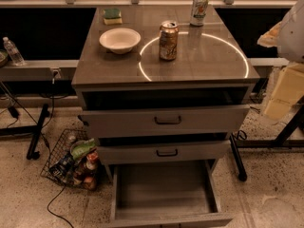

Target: Close bottom drawer

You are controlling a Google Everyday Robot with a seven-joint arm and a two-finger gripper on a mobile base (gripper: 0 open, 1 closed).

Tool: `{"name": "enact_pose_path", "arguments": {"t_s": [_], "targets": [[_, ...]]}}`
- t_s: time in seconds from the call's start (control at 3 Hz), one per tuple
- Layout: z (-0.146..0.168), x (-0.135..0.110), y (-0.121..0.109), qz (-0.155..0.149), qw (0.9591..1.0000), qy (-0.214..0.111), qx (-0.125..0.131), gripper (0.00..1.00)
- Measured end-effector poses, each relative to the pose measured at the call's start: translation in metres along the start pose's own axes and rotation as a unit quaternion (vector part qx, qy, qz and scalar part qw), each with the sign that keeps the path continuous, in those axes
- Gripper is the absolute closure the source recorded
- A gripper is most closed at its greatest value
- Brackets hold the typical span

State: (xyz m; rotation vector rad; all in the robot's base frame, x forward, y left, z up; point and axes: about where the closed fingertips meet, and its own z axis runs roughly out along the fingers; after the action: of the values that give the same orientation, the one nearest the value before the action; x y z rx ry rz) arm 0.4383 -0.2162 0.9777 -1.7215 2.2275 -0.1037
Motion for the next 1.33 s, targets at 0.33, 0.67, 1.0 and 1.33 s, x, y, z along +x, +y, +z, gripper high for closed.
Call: {"name": "enact_pose_path", "arguments": {"t_s": [0.33,0.67,1.0,1.33], "targets": [[0.003,0.000,0.001,0.001,1.0000,-0.002,-0.002,0.00],[0.033,0.003,0.011,0.010,0.9997,-0.017,-0.017,0.00],[0.093,0.013,0.031,0.015,0.9978,-0.047,-0.043,0.00],[0.163,0.032,0.042,0.010,0.9960,-0.070,-0.054,0.00]]}}
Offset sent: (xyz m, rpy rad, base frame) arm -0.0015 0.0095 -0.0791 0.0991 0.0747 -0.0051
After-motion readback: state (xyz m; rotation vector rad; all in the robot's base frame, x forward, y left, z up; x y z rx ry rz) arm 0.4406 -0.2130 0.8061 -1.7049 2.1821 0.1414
